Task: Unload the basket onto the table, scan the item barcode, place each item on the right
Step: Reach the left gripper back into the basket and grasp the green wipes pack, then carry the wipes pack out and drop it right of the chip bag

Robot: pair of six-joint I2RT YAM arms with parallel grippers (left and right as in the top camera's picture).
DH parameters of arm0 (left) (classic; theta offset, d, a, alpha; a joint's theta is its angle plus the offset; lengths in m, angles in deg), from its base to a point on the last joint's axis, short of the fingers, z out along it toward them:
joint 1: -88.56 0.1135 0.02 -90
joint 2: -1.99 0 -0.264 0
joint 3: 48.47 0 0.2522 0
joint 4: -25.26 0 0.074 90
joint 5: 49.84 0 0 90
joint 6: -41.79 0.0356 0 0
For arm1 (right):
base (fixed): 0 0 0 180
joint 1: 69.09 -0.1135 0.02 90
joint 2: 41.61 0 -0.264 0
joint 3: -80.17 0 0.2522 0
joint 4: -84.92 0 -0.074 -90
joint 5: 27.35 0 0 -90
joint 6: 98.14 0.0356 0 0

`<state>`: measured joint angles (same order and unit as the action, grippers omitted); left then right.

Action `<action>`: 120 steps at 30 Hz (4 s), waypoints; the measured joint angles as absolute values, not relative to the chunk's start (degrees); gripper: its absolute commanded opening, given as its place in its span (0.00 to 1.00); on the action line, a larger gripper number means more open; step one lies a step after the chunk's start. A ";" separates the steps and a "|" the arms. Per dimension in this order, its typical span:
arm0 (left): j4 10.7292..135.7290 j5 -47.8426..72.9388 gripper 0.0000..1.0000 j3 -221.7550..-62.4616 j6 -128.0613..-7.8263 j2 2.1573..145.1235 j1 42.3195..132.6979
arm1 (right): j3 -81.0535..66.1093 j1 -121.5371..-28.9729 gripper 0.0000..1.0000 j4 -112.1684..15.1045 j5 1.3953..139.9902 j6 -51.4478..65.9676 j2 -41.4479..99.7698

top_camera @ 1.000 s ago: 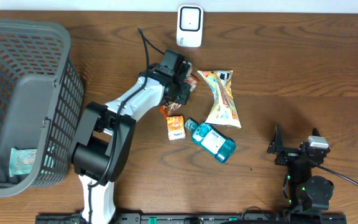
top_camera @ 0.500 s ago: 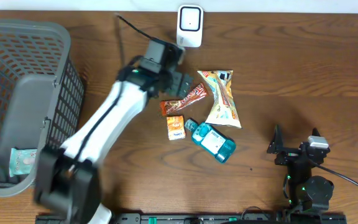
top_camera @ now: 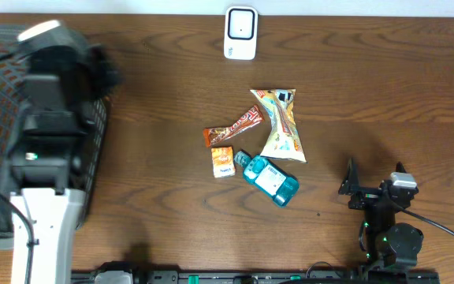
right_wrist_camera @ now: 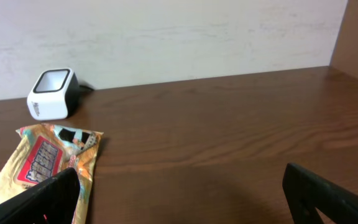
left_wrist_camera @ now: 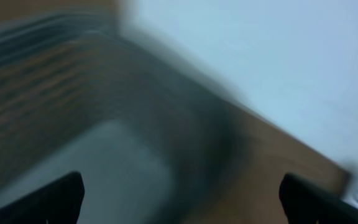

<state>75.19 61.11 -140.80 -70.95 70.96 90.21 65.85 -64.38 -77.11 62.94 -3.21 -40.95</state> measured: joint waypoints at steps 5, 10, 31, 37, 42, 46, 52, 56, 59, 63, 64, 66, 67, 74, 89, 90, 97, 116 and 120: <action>90.57 64.17 1.00 -140.49 -93.90 76.16 106.71 | 65.85 -64.38 0.99 -77.09 62.94 -3.21 -40.95; 94.94 62.05 1.00 -140.45 -103.14 83.68 114.97 | 65.85 -64.38 0.99 -77.11 62.94 -3.21 -40.95; 97.61 55.08 1.00 -138.63 -122.18 113.28 127.04 | 65.85 -64.38 0.99 -77.11 62.94 -3.21 -40.95; 97.35 55.80 0.07 -139.38 -121.70 114.74 127.08 | 65.85 -64.38 0.99 -77.11 62.94 -3.21 -40.95; 99.34 58.27 0.07 -138.09 -120.21 115.33 126.95 | 65.85 -64.38 0.99 -77.09 62.94 -3.21 -40.95; 99.14 58.64 0.07 -137.85 -119.52 115.22 126.67 | 65.85 -64.38 0.99 -77.09 62.94 -3.21 -40.95; 94.24 54.64 0.07 -136.12 -111.82 112.29 127.32 | 65.85 -64.38 0.99 -77.09 62.94 -3.21 -40.95; 84.39 43.41 0.07 -135.44 -105.11 108.32 127.43 | 65.85 -64.38 0.99 -77.09 62.94 -3.21 -40.95; 80.19 36.35 0.07 -134.46 -100.43 103.73 126.91 | 65.85 -64.38 0.99 -77.09 62.94 -3.21 -40.95; 77.00 32.55 0.07 -134.04 -96.61 94.02 126.80 | 65.85 -64.38 0.99 -77.11 62.94 -3.21 -40.95; 76.30 31.94 0.07 -134.06 -96.02 91.14 126.80 | 65.85 -64.38 0.99 -77.09 62.94 -3.21 -40.92; 75.36 31.06 0.07 -134.11 -95.23 85.37 126.80 | 65.85 -64.38 0.99 -77.09 62.94 -3.21 -40.95; 74.90 30.80 0.07 -134.15 -94.84 82.98 126.80 | 65.85 -64.38 0.99 -77.09 62.94 -3.21 -40.95; 68.19 26.45 0.07 -134.15 -94.16 67.60 124.61 | 65.85 -64.38 0.99 -77.07 62.94 -3.21 -40.95; 67.69 12.96 0.07 -134.17 -66.27 66.48 82.67 | 65.85 -64.38 0.99 -77.09 62.94 -3.21 -40.92; 67.95 12.61 0.07 -134.15 -64.55 68.58 79.76 | 65.85 -64.38 0.99 -77.11 62.94 -3.21 -40.95; 59.14 11.87 0.07 -134.13 -60.44 84.78 66.71 | 65.85 -64.38 0.99 -77.13 62.94 -3.21 -40.92; 16.48 11.59 0.12 -133.87 -76.59 116.16 47.96 | 65.87 -64.38 0.99 -77.11 62.94 -3.21 -40.99; 16.26 11.56 0.14 -133.87 -79.76 120.03 47.78 | 65.87 -64.38 0.99 -77.11 62.94 -3.21 -40.99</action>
